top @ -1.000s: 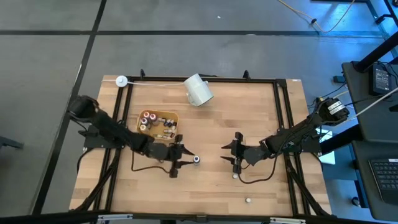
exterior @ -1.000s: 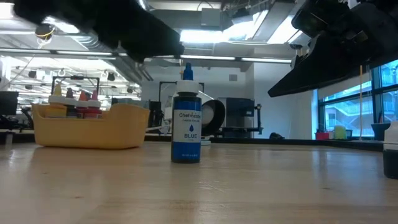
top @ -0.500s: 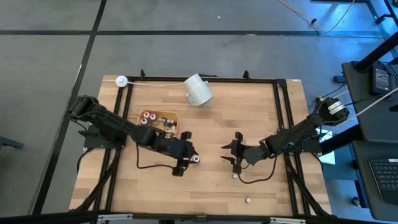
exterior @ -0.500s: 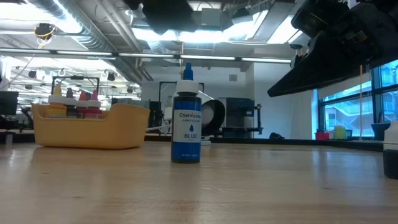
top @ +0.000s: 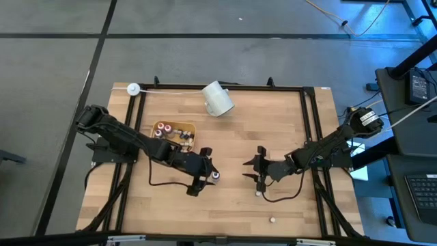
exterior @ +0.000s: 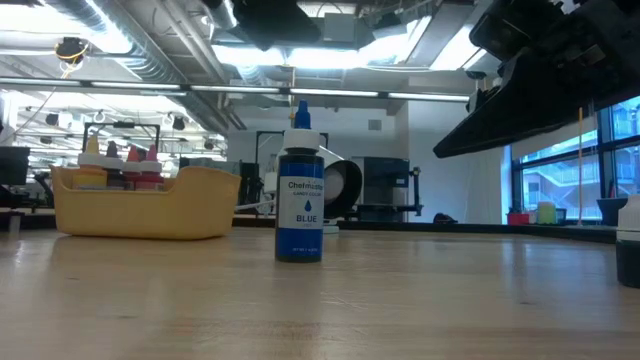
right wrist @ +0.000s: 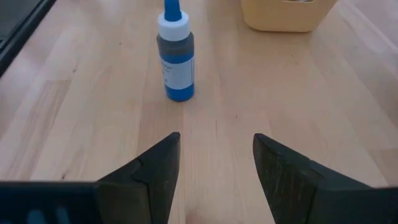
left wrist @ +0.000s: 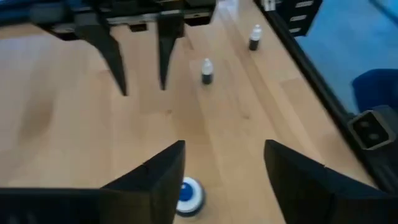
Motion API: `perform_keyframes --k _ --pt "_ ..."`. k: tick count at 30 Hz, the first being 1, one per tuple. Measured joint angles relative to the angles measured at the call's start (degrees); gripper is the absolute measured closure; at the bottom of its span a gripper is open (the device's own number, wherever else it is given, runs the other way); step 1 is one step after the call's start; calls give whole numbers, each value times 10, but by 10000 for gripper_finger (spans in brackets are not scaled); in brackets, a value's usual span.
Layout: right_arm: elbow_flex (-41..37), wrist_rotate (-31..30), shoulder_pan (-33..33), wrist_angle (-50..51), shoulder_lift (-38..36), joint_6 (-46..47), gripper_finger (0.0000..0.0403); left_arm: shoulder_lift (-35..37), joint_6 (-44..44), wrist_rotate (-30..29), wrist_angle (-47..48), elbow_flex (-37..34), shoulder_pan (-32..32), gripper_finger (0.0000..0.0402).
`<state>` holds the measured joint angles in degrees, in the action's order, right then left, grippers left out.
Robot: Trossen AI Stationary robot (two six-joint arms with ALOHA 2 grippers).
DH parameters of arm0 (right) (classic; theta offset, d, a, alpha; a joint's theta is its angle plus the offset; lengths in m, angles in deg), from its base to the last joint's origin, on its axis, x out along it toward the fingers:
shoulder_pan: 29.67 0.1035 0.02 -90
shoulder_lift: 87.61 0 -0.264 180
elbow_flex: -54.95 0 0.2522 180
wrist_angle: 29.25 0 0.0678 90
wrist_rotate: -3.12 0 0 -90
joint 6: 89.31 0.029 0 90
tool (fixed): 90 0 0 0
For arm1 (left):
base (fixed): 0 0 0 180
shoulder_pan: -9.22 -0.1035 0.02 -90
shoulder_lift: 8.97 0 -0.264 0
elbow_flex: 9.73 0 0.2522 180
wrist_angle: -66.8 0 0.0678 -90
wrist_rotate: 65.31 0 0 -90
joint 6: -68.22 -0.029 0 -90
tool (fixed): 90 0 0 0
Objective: Pick & Place food coloring
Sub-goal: Put the large blue food coloring bottle into the bin
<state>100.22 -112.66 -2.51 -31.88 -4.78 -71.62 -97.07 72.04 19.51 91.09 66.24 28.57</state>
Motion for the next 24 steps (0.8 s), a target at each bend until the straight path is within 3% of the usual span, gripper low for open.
perform_keyframes --k 5,9,14,24 --pt "0 0 0 0 0 0 198 -3 25 1 13 0 -3 134" --pt "0 0 0 0 0 0 198 -1 27 -12 25 0 -3 113" --pt "0 0 0 0 0 -1 198 -6 64 -25 16 6 -8 113" --pt "0 0 0 -2 0 -13 198 -80 81 -24 125 64 -30 140"
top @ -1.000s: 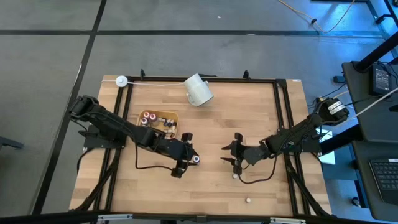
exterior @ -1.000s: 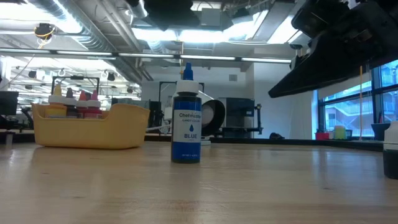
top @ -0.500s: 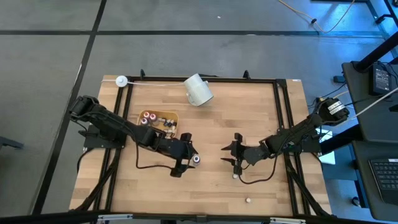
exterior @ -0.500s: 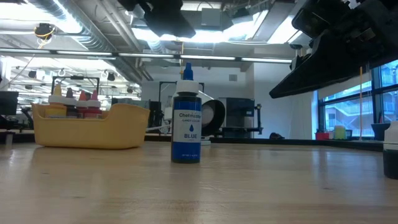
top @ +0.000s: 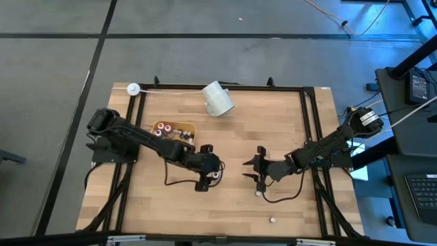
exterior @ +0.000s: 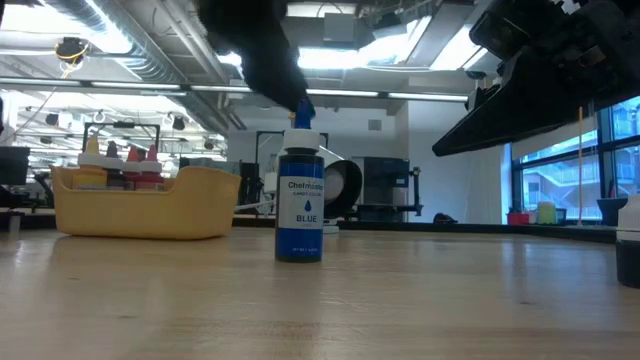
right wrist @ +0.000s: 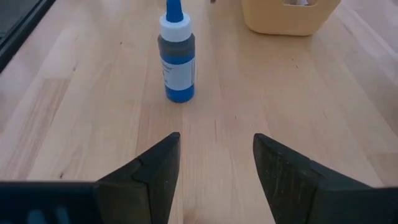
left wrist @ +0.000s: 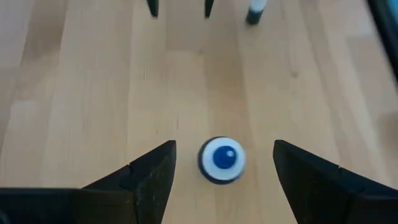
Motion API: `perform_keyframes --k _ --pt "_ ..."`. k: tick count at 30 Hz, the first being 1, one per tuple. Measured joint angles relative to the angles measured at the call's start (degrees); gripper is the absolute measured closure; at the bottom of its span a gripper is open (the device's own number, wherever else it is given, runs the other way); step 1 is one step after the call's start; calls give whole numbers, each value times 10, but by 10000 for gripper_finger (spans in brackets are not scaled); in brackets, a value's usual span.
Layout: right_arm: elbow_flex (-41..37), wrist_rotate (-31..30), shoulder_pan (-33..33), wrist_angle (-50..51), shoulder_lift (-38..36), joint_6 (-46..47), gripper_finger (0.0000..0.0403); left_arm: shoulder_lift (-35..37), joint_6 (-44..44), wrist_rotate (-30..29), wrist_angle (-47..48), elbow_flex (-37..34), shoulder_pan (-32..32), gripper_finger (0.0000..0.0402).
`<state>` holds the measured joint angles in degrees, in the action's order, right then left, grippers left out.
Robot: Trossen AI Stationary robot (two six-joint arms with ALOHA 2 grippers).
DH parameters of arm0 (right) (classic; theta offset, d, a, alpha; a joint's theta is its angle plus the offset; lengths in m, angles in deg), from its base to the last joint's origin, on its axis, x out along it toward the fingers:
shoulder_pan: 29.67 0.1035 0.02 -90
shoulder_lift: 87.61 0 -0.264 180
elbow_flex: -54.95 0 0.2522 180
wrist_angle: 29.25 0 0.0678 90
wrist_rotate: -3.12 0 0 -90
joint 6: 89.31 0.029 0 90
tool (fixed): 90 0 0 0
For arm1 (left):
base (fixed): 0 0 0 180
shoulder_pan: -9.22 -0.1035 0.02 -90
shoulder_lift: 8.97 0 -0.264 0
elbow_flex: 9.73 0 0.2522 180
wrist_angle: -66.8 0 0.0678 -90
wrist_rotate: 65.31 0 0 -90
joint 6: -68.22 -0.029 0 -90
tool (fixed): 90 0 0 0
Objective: Pick & Place food coloring
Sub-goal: Put the large blue food coloring bottle into the bin
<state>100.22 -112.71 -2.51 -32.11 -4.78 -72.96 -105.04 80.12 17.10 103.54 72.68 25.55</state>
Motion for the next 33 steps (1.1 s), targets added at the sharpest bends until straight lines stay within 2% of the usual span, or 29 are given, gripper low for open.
perform_keyframes --k 4,9,25,29,33 --pt "0 0 0 -2 0 0 198 -18 -1 14 0 5 0 147" --pt "0 0 0 -3 0 -1 198 -31 -1 -9 4 5 1 151" --pt "0 -1 0 2 0 -1 199 -57 -7 -2 -12 5 2 154" --pt "0 -2 0 2 0 -1 199 -62 -10 -2 -11 5 2 178" --pt "0 -2 0 2 0 -1 199 -62 -27 -2 -20 5 2 221"
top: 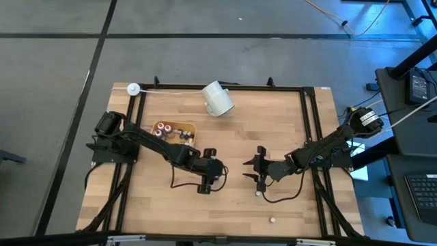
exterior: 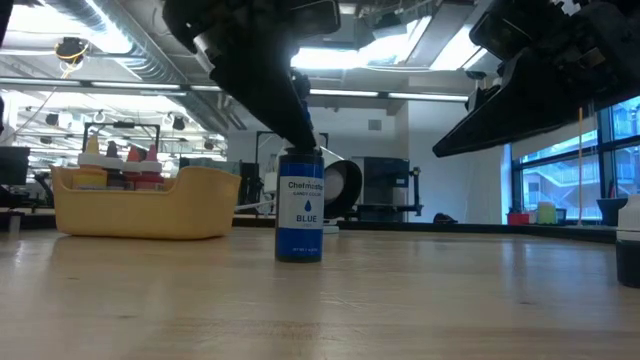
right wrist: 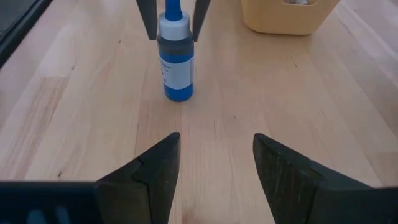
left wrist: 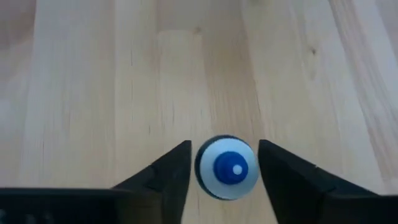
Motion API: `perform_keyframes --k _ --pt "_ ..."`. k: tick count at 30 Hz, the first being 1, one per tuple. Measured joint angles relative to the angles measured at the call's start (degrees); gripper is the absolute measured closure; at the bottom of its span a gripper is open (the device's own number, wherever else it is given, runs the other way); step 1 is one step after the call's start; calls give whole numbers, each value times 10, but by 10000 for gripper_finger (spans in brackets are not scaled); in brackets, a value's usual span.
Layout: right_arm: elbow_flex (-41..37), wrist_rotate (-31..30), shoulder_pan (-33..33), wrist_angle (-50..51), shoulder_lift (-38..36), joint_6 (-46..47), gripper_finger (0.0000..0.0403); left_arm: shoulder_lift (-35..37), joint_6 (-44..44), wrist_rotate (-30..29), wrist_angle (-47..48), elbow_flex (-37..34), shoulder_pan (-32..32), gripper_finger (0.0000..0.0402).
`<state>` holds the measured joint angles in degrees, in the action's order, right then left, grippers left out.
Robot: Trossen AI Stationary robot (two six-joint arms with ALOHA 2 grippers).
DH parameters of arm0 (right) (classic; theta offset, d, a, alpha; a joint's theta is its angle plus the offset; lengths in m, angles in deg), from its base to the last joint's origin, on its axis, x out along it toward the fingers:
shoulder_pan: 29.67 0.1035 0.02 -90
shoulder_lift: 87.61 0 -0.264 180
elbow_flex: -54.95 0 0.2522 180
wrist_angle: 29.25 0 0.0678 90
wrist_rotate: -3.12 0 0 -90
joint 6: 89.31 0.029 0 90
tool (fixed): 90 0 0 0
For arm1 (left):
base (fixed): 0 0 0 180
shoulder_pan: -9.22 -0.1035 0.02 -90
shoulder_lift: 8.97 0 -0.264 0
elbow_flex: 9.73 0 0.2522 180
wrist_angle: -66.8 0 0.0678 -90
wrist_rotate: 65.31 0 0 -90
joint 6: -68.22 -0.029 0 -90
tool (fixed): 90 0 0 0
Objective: Pick & Place food coloring
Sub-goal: Put the large blue food coloring bottle into the bin
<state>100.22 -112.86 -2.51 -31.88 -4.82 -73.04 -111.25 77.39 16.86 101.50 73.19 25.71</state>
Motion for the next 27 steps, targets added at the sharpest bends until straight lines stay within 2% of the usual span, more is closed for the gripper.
perform_keyframes --k 5,12,15,18,27 --pt "0 0 0 0 0 0 199 0 -5 0 -7 0 0 284" --pt "0 0 0 1 0 1 199 0 27 -18 -6 0 0 288" --pt "0 1 0 2 0 1 199 15 67 -25 18 0 0 288" --pt "0 1 0 3 0 2 199 53 137 -76 72 0 2 288" --pt "0 2 0 10 0 12 199 200 301 -285 276 -10 53 288"
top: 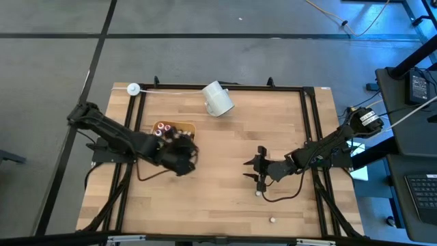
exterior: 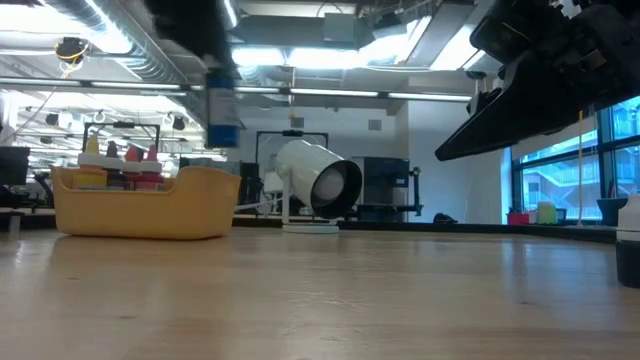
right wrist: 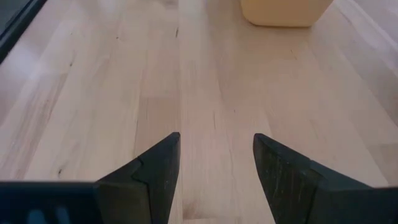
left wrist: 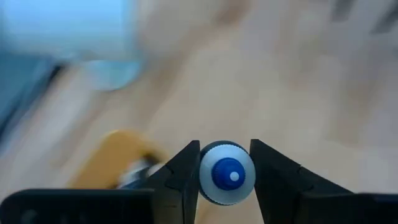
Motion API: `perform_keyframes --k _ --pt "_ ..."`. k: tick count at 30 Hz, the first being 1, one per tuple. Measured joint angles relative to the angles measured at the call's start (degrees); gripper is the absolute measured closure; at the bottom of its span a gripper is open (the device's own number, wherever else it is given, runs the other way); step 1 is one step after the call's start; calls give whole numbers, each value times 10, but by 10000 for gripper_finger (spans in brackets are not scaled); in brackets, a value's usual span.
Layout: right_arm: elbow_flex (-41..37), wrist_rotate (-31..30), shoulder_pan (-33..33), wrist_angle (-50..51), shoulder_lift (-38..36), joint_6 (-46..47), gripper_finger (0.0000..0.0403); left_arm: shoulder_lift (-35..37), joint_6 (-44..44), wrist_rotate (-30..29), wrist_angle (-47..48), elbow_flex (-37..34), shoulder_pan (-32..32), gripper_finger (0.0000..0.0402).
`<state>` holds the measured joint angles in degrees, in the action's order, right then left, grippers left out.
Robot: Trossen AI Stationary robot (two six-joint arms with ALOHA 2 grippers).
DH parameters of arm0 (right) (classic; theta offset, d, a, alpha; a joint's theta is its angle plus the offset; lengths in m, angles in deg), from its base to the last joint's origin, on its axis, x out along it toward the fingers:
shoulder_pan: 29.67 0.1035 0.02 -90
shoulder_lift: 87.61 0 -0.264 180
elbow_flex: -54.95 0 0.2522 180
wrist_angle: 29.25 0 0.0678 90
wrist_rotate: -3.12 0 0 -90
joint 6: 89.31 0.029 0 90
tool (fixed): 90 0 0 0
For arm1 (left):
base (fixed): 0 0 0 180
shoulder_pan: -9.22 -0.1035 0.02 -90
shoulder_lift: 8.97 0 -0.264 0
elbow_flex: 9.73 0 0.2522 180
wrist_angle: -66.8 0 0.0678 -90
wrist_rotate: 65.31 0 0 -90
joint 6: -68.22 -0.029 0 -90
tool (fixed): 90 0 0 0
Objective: Pick & Place food coloring
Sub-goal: Put the large blue food coloring bottle into the bin
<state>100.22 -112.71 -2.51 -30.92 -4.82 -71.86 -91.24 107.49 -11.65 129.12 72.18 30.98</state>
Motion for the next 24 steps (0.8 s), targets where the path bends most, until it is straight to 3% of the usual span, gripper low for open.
perform_keyframes --k 4,11,17,24 --pt "0 0 0 4 0 5 199 46 102 -63 78 -39 19 288" --pt "0 0 0 4 0 5 199 105 230 -73 95 -150 22 288" --pt "0 0 0 2 0 5 199 114 293 -77 95 -216 8 288" --pt "0 0 0 1 0 3 199 114 307 -97 70 -264 -21 288"
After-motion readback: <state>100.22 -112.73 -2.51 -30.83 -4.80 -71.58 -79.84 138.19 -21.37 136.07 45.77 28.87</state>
